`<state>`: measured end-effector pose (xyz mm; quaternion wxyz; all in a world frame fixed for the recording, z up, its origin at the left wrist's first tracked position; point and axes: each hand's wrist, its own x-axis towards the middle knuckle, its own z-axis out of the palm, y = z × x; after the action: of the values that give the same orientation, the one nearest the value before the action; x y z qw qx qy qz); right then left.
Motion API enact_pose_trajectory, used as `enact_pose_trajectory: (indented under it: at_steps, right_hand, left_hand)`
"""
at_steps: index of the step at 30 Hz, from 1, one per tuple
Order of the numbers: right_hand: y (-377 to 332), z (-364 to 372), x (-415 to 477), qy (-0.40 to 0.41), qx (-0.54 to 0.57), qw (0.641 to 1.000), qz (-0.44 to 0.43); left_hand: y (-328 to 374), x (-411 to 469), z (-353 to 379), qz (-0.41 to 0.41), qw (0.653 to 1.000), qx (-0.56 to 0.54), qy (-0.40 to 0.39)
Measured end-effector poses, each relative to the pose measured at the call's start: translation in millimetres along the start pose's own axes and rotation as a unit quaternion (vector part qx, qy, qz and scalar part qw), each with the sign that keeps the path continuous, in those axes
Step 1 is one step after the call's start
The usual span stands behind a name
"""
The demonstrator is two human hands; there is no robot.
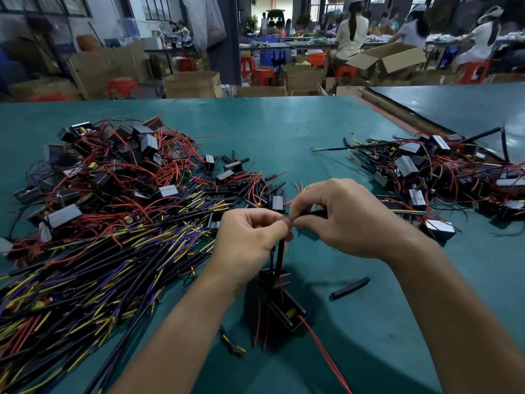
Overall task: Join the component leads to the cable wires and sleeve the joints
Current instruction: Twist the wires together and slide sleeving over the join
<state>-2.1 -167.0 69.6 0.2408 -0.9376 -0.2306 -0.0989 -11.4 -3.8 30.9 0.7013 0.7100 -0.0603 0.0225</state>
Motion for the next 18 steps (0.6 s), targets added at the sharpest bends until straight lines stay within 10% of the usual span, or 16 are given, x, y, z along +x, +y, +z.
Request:
enact_pose_trajectory:
  at_steps: [8,18]
  right_hand:
    - [6.2,-7.0,-1.2,-0.108,0.046,0.992,0.049]
    - [4.9,-4.0,-1.0,-0.009,0.055,0.998,0.020]
  left_hand:
    - [-6.7,-9.4,2.6,0.244,0.932,0.264,0.032]
    - [0.4,-2.2,0.4,0.010,0.999,0.030,-0.010]
